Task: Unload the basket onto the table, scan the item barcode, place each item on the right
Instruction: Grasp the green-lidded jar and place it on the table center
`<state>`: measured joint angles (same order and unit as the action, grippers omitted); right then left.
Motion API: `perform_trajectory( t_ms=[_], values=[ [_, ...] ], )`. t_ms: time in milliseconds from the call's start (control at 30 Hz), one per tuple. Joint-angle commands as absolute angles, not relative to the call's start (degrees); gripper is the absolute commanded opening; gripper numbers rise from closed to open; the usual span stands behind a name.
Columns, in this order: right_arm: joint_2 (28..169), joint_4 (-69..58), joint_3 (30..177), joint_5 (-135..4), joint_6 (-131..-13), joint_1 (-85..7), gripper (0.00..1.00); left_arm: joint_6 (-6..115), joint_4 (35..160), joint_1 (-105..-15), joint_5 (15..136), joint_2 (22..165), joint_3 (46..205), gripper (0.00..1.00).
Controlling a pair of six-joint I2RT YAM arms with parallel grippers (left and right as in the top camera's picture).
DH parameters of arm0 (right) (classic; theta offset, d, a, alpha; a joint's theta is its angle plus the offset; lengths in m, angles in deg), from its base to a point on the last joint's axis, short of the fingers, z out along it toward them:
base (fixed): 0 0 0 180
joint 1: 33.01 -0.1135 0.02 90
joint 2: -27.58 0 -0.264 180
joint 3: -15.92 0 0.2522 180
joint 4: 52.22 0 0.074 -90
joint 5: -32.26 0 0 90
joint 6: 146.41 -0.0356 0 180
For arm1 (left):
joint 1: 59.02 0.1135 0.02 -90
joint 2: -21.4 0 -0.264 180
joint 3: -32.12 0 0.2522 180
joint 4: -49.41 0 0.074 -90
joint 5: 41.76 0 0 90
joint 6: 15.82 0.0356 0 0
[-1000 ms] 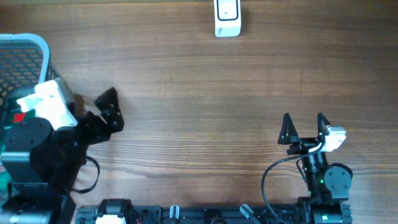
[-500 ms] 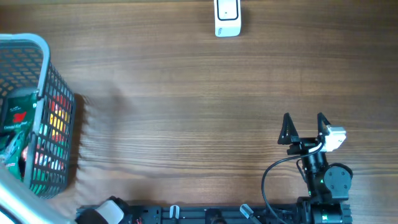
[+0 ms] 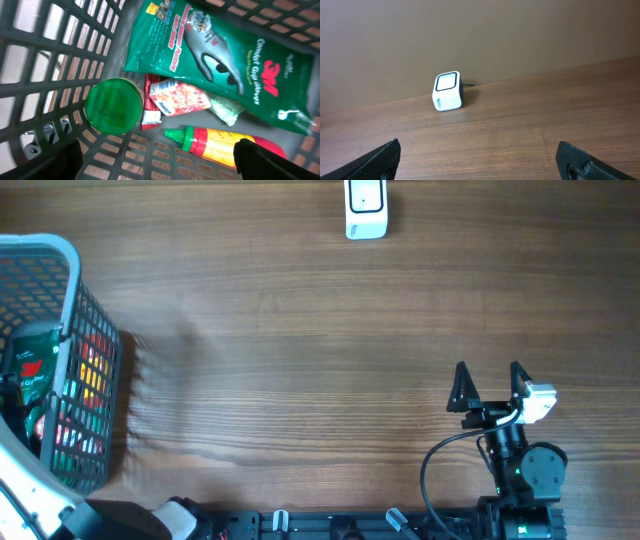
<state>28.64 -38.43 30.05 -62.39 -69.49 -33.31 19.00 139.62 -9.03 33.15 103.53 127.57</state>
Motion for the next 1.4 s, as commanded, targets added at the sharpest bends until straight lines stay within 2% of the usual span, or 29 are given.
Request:
perform_trajectory(
  t_ms=[0, 267, 900, 1000, 1167, 1333, 1367],
  values=[
    [28.51, -38.58, 29.98, -62.00, -68.46, -33.11, 1.00, 19.76, 140.01, -8.74, 33.08, 107.92, 125.97, 1.00],
    [28.51, -38.58, 29.98, -62.00, -68.44, -33.11, 1.00, 19.76, 137.08, -7.61, 32.95, 109.28, 114.21, 1.00],
    [28.51, -38.58, 29.98, -62.00, -68.44, -33.11, 1.00, 19.92, 133.94, -5.07, 31.70, 109.28, 105.51, 1.00],
    [28.51, -38.58, 29.98, -62.00, -68.44, -33.11, 1.00, 19.94, 130.53, -5.07, 31.70, 109.28, 102.80, 1.00],
    [28.51, -38.58, 29.98, -61.97, -68.46, -33.11, 1.00, 19.94, 127.62, -5.07, 32.21, 109.26, 102.82, 0.85],
    [28.51, -38.58, 29.98, -62.00, -68.44, -33.11, 1.00, 20.40, 126.55, -5.18, 35.05, 109.17, 107.76, 0.83],
    [28.51, -38.58, 29.98, -62.00, -68.44, -33.11, 1.00, 22.82, 123.69, -5.18, 40.40, 109.17, 108.25, 0.83]
  ],
)
